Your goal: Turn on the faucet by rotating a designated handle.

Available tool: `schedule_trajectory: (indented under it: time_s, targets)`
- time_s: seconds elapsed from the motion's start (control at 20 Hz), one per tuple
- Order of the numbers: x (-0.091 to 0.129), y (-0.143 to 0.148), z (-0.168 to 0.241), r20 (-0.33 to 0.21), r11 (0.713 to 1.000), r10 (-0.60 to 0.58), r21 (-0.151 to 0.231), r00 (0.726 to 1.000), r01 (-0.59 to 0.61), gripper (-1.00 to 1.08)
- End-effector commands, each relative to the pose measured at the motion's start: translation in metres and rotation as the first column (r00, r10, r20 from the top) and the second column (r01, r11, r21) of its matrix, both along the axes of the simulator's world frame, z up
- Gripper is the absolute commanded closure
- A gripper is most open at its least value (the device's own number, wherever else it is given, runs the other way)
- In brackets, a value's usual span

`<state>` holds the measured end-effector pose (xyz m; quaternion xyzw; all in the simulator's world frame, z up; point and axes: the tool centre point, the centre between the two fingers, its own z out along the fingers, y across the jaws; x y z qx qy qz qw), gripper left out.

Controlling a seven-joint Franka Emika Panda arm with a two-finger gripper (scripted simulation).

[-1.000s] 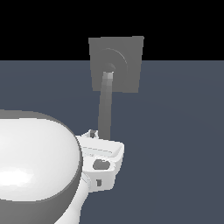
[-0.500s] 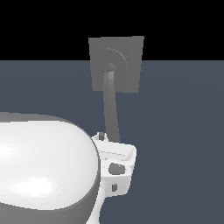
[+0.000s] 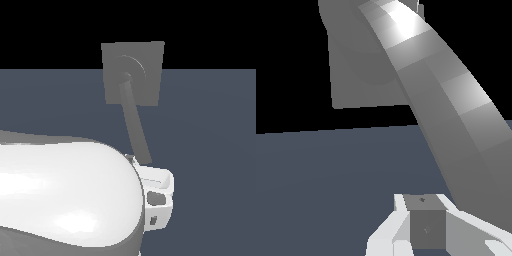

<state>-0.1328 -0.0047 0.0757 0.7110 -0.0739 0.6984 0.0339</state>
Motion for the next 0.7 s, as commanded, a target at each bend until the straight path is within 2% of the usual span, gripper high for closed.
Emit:
schedule_trajectory:
  time_s: [0.0, 0.2, 0.25, 0.3, 0.65]
  targets:
    - [0.002, -0.024, 0.009, 0.02, 1.0, -0.028, -0.011, 0.999, 0.028, 1.08]
    - [-0.001, -0.039, 0.009, 0.02, 1.0, -0.028, -0.012, 0.999, 0.028, 1.08]
    - [-0.001, -0.039, 0.009, 0.02, 1.0, -0.028, -0.012, 0.999, 0.028, 1.08]
    - [-0.005, -0.025, -0.003, -0.005, 1.0, -0.014, 0.003, 1.0, 0.014, 1.08]
    - [-0.007, -0.045, 0.015, -0.001, 1.0, -0.016, 0.0, 1.0, 0.016, 1.08]
